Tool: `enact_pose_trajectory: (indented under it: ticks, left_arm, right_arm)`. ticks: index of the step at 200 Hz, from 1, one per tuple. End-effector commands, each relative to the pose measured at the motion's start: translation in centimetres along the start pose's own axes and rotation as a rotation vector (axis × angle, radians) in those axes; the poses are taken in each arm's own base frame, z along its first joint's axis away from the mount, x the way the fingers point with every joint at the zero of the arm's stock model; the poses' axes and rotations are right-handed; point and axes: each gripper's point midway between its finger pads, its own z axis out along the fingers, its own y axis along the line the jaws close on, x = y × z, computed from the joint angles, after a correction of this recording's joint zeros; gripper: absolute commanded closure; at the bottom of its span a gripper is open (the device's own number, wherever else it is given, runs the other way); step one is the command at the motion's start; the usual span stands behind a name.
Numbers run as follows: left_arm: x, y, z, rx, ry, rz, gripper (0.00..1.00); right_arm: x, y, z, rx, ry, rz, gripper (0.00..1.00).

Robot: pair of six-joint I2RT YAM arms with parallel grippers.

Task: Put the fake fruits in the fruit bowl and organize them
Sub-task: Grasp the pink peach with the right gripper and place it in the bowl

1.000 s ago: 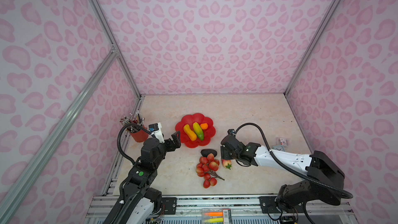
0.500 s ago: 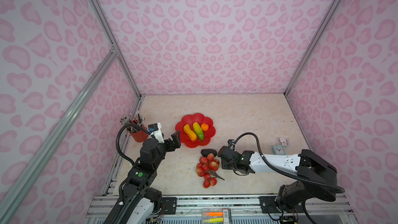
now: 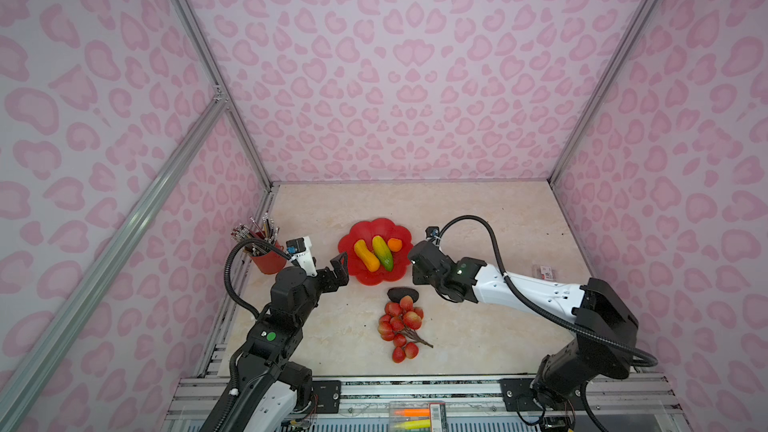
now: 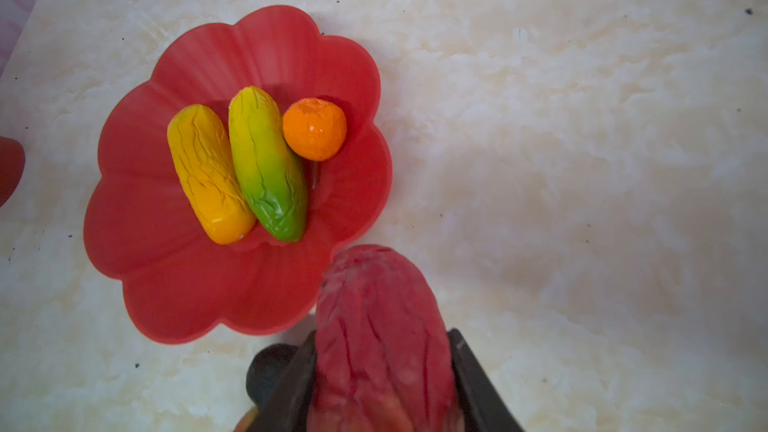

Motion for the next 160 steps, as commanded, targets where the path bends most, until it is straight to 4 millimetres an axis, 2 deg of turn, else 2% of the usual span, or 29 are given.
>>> enact_pose_trajectory:
  ticks: [1, 33, 53, 73, 77, 94, 119, 129, 132, 148, 160]
  left_arm:
    - [-0.8, -0.3, -0.2, 0.012, -0.035, -0.002, 0.03]
    - [-0.8, -0.1, -0.4, 0.005, -0.036, -0.001, 0.03]
    - [-0.7, -0.1, -0.4, 0.004, -0.035, -0.001, 0.03]
    - [-0.8, -0.1, -0.5, 0.002, -0.037, -0.001, 0.03]
    - [-0.7, -0.1, -0.5, 0.001, -0.036, 0.000, 0.03]
    - [-0.7, 0.1, -0.4, -0.004, -0.036, -0.001, 0.03]
    - [-0.6, 0.2, -0.4, -0.010, -0.037, 0.000, 0.03]
    - [-0.7, 0.2, -0.4, -0.009, -0.039, 0.001, 0.03]
    - [-0.7, 0.2, -0.4, -0.011, -0.039, 0.001, 0.03]
    - [-0.8, 0.2, -0.5, -0.012, -0.043, 0.002, 0.03]
    - [-0.7, 0.3, -0.5, -0.015, -0.045, 0.002, 0.03]
  right_arm:
    - [-0.6, 2.1, 2.5, -0.031, 0.011, -0.096, 0.61]
    - [-0.7, 3.7, 6.8, -0.048, 0.054, -0.099, 0.61]
    - [-0.3, 4.4, 8.7, -0.060, 0.084, -0.099, 0.59]
    - [0.3, 4.5, 9.6, -0.052, 0.110, -0.111, 0.47]
    - [-0.7, 5.3, 9.3, -0.068, 0.090, -0.103, 0.45]
    - [-0.8, 5.1, 9.5, -0.059, 0.100, -0.103, 0.35]
    - [-1.5, 4.2, 8.9, -0.058, 0.096, -0.087, 0.32]
    - [-2.5, 4.0, 7.8, -0.061, 0.072, -0.082, 0.33]
    - [-1.8, 3.3, 7.8, -0.048, 0.085, -0.091, 0.33]
    - [-2.2, 2.2, 5.7, -0.049, 0.065, -0.112, 0.34]
    - [-1.6, 1.0, 4.0, -0.054, 0.067, -0.130, 0.34]
